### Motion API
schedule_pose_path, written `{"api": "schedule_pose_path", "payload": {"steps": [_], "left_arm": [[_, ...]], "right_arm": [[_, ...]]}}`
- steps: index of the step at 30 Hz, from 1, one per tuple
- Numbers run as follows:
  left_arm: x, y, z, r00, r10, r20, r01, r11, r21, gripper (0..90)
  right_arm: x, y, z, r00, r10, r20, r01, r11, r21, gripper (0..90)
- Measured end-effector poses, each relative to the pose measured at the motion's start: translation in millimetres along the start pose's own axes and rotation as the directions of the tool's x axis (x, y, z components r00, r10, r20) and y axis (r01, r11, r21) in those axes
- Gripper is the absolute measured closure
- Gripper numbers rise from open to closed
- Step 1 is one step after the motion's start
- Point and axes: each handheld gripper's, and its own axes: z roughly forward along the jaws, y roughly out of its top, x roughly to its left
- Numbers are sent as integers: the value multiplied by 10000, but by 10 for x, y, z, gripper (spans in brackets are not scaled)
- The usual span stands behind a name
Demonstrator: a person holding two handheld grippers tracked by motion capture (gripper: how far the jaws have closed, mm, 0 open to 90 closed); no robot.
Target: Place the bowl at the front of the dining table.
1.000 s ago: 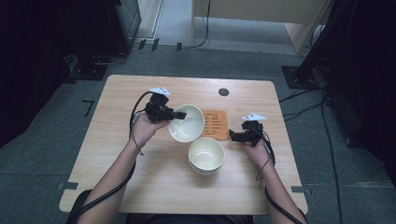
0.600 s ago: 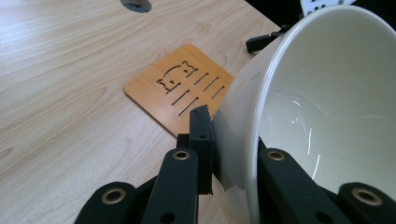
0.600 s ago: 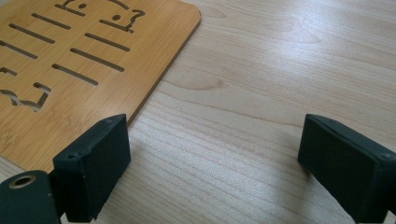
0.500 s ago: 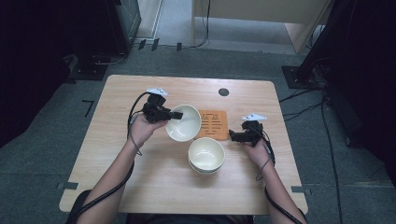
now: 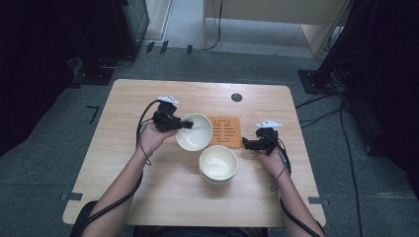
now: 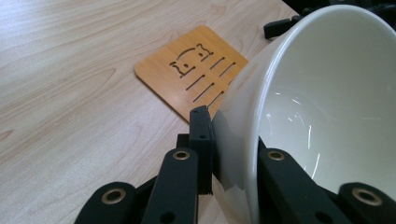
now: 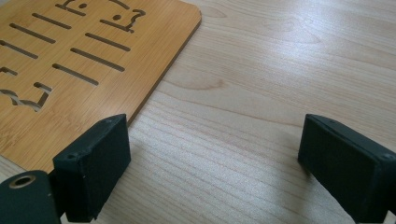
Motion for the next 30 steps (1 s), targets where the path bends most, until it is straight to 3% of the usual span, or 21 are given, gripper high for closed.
{"api": "schedule_pose_path", "payload": {"steps": [8,14,21,30], "left_arm": [[43,-37,44,9998,-199,0,199,9998,-56,828],[41,-33,79,9999,-123,-58,123,9999,88,828],[67,47,50,10000,-78,-48,78,10000,-40,827],[70,179,133,10000,76,16,-76,9999,-77,828]], "right_arm": [[0,0,0,10000,-3,-2,3,10000,1,85],[0,0,0,10000,-12,-4,12,10000,0,85],[0,0,0,10000,-17,-12,17,10000,4,85],[0,0,0,10000,-17,-3,17,10000,-4,85]]}}
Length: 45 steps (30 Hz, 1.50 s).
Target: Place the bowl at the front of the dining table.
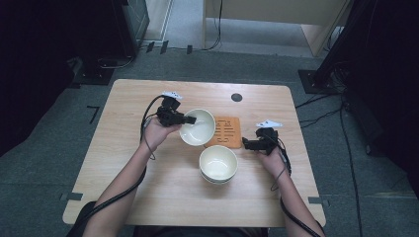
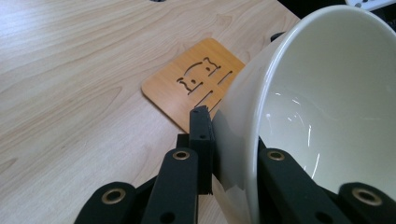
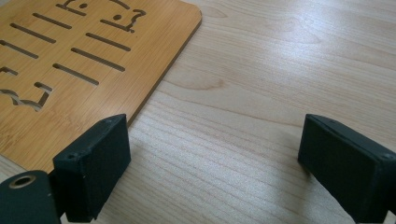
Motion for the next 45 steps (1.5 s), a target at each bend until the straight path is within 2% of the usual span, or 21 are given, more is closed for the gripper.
{"api": "schedule_pose_path", "payload": {"steps": [9,15,21,25,45], "left_arm": [[-39,17,108,9999,149,34,-150,9996,236,827],[11,9,171,9999,-33,101,30,9996,270,827],[-3,24,242,10000,43,64,-45,9994,350,827],[11,19,285,9998,-32,195,24,9992,403,827],[43,34,477,9997,-180,168,171,9985,526,827]], "right_arm": [[0,0,1,10000,3,-4,-3,10000,-12,85],[1,0,1,10000,5,-10,-5,10000,-10,85],[0,0,1,10000,3,-12,-3,10000,-10,85],[0,0,1,10000,3,-11,-3,10000,-4,85],[0,0,0,10000,-5,-12,5,10000,2,85]]}}
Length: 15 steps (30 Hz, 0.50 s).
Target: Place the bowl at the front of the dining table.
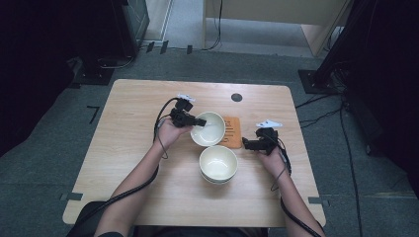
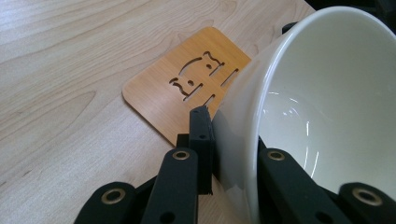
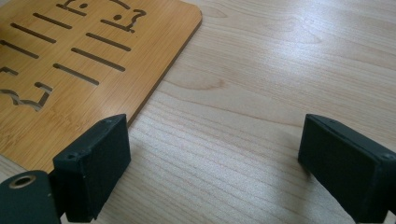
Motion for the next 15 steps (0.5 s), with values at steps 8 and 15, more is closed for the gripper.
{"api": "schedule_pose_path", "payload": {"steps": [8,15], "left_arm": [[8,30,25,10000,-80,-13,80,9999,-110,827],[21,35,84,9995,-308,34,309,9993,-208,826]], "right_arm": [[0,0,0,10000,2,-1,-2,10000,1,85],[0,0,0,10000,1,-2,-1,10000,-1,85]]}}
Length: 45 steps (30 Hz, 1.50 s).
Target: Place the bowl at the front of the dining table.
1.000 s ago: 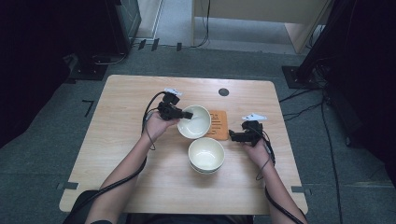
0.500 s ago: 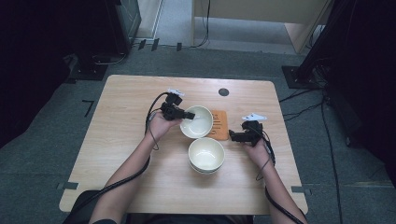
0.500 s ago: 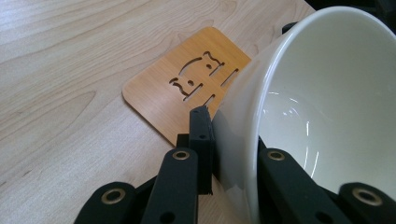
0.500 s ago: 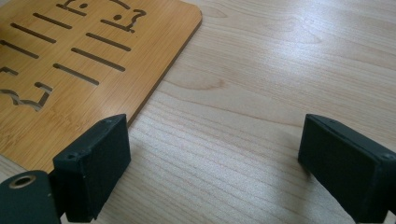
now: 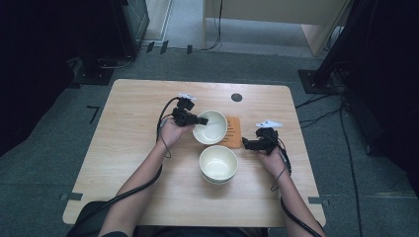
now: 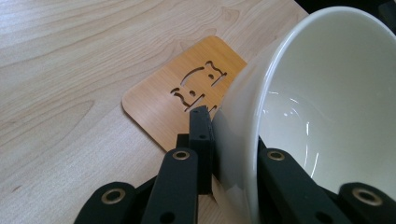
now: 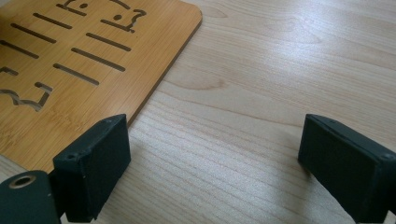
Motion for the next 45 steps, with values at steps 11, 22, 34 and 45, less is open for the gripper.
{"api": "schedule_pose_path", "payload": {"steps": [11,22,34,45], "left_arm": [[-28,66,127,10000,-26,18,26,9998,190,826],[-35,108,270,9999,6,-123,-1,9992,397,824],[3,149,402,9992,-350,-208,362,9976,590,815],[8,187,455,9984,-549,-165,560,9959,715,806]], "right_arm": [[3,0,-1,10000,-37,-38,38,10000,7,85],[7,-3,-3,9999,-54,-89,54,10000,-3,85],[6,-3,-4,9999,-59,-96,59,10000,4,85],[7,-4,-4,9999,-69,-103,69,10000,5,85]]}}
